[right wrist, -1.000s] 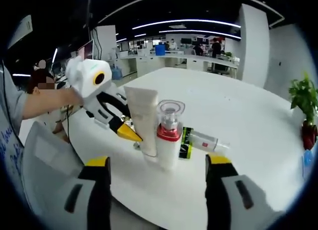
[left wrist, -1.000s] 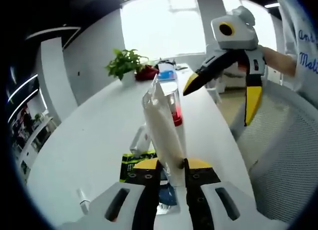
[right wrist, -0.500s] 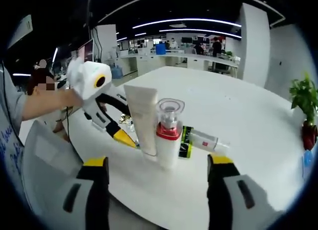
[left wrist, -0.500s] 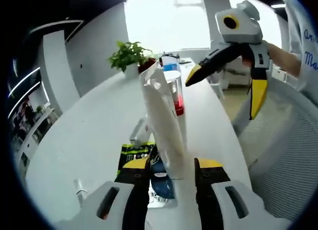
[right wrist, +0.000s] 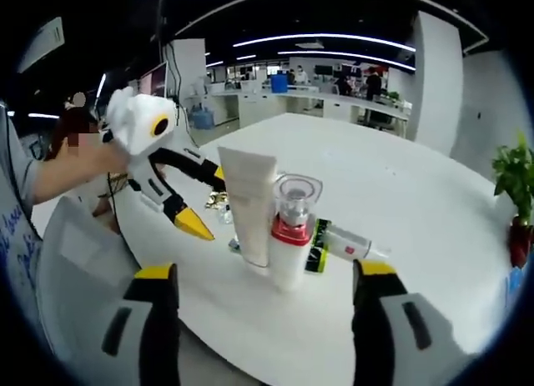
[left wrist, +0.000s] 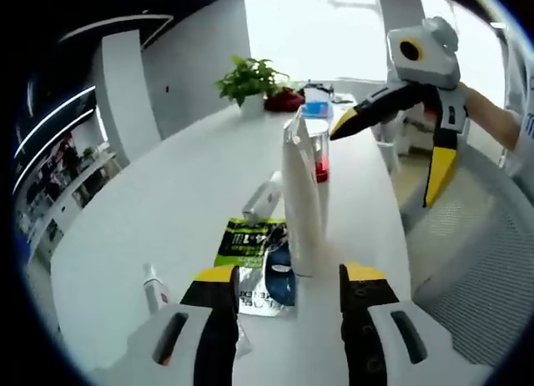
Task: Arrange the skincare products in the storage area until every visible bottle or jar stands upright without overlapping.
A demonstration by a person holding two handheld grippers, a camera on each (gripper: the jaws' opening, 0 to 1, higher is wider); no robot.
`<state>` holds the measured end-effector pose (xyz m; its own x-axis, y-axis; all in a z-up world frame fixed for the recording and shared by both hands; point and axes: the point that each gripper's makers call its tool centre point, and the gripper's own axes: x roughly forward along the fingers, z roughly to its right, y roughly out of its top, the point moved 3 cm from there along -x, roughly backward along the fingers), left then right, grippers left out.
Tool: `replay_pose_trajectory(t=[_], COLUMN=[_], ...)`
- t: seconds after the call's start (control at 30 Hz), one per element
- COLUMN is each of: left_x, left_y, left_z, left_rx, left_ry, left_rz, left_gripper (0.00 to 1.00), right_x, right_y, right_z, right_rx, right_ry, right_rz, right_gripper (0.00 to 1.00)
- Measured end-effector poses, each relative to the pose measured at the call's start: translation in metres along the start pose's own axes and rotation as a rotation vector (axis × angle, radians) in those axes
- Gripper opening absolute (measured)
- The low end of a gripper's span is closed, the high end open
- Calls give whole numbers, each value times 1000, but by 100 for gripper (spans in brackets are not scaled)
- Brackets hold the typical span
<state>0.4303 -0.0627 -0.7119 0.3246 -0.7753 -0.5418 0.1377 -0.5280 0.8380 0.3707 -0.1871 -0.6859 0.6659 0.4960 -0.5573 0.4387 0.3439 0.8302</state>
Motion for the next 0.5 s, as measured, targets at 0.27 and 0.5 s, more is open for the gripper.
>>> replay_pose_trajectory(t=[0.27,0.5], left_x=[-20,-37], left_y=[2,9], left_z=[-4,-3], left_rx=[-40,-106], left_ry=[78,127], left_rz=[6,32], left_gripper=[54,57], right_x=[1,1], right_y=[4,7], right_z=[-1,1], right_rx=[-31,-54], right_ry=[8,8], right_rz=[-1,4], right_gripper=[90,91])
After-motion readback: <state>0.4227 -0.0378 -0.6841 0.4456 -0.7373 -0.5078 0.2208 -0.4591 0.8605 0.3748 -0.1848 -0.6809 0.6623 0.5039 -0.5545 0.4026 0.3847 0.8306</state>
